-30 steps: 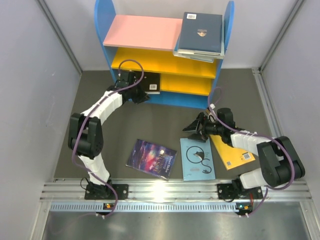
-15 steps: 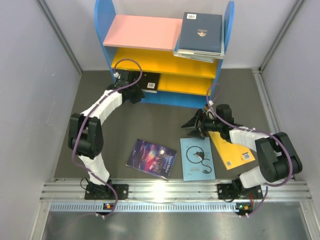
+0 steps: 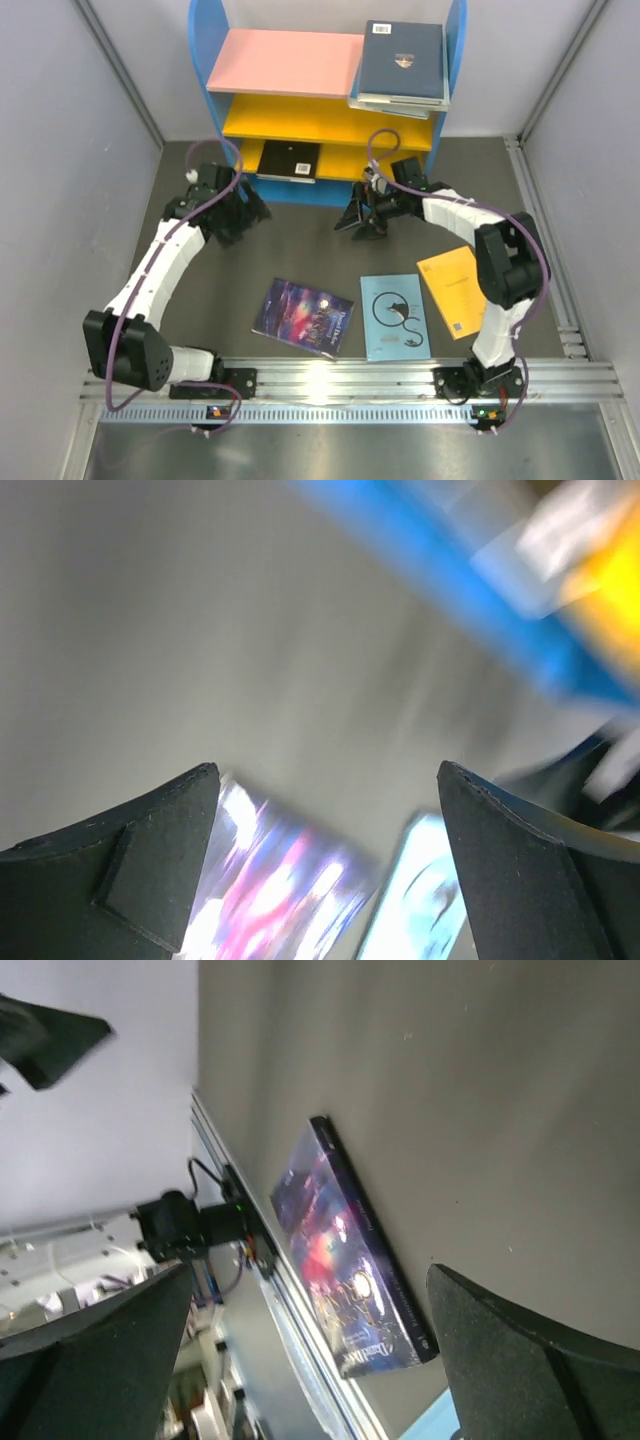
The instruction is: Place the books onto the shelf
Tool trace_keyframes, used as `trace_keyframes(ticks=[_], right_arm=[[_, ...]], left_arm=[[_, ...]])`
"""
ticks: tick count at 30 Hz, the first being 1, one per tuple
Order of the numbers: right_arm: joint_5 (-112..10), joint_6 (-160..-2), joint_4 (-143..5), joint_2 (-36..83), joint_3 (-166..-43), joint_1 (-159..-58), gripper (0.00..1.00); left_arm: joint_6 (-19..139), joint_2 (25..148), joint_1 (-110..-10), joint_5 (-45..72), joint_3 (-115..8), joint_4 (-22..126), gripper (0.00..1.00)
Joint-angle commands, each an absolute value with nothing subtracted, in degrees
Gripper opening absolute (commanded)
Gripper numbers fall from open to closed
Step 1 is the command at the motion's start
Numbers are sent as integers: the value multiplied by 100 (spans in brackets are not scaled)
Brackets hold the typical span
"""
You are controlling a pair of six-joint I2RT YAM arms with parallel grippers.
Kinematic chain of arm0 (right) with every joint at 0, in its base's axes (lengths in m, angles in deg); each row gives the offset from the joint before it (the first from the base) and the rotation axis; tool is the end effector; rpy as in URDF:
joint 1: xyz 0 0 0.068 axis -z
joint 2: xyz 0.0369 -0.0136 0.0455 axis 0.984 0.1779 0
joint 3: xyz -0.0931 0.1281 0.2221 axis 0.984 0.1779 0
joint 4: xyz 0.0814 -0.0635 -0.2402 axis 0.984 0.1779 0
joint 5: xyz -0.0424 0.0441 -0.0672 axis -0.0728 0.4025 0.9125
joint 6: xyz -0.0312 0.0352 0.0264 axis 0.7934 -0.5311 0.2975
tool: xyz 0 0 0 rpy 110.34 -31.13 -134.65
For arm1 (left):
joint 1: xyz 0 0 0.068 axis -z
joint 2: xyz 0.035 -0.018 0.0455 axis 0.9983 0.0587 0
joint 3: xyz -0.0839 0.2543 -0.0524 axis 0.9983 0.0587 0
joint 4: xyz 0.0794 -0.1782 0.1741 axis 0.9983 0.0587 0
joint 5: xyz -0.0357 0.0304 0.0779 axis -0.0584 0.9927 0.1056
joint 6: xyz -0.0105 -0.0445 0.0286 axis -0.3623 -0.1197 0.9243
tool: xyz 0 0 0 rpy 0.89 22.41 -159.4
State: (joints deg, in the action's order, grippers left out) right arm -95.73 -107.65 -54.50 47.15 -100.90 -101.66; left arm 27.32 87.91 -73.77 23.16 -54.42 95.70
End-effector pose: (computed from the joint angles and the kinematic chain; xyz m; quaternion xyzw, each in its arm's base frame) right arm 0.3509 0.1715 0.2184 -0.0755 0.8483 0.5151 0.0966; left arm 0.2767 -0.0622 0.3368 -0.2566 0.8883 -0.1718 0.3399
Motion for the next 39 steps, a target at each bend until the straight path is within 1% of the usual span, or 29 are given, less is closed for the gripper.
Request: trace_keyframes(ticks=[1,2,5,10,11,16,18,22,25,32,39], right_arm=[[-9616,-9752,-4281,5308,-10717,-10427,100],[-9563,-9742,-4254,5353,-10683,-10488,100],[-9379,-9532,-4176,5477,-10586,-10795,100],[-8921,-9434,-4245,5626,-10341,-11367,100],[-8886,-9469,-4376,5670,-10296,-11429,100],[-8772,-9794,-4974,5697,-9832,-11719,100],[-8675,-9874,-5203,5696,-9717,-11824,100],[-8561,-9927,-5414,5793,-9514,-11991,100],[-8455,-9918,-5537,5872,-9400,-12132,100],[-8429,-10076,-5914,5916,-8855,-12431,100],[-9007,-10181,-6065,6215,-8652,-12791,100]], left_arm=[[2608,8888,-7380,1323,-4626,10863,95],[2565,8818,-7380,1155,-4207,10863,94],[2520,8301,-7380,942,-3555,11003,94],[2748,7956,-7371,617,-2973,11197,97],[2827,7930,-7363,573,-2798,11258,99],[2916,7526,-7249,441,-2428,11539,99],[2898,7341,-7134,554,-2278,11662,99],[2705,7113,-6924,608,-1839,11417,99],[2556,7217,-6765,660,-1401,11102,99],[2143,7753,-6352,871,-899,10013,99],[2098,8491,-6334,1038,-871,8993,99]])
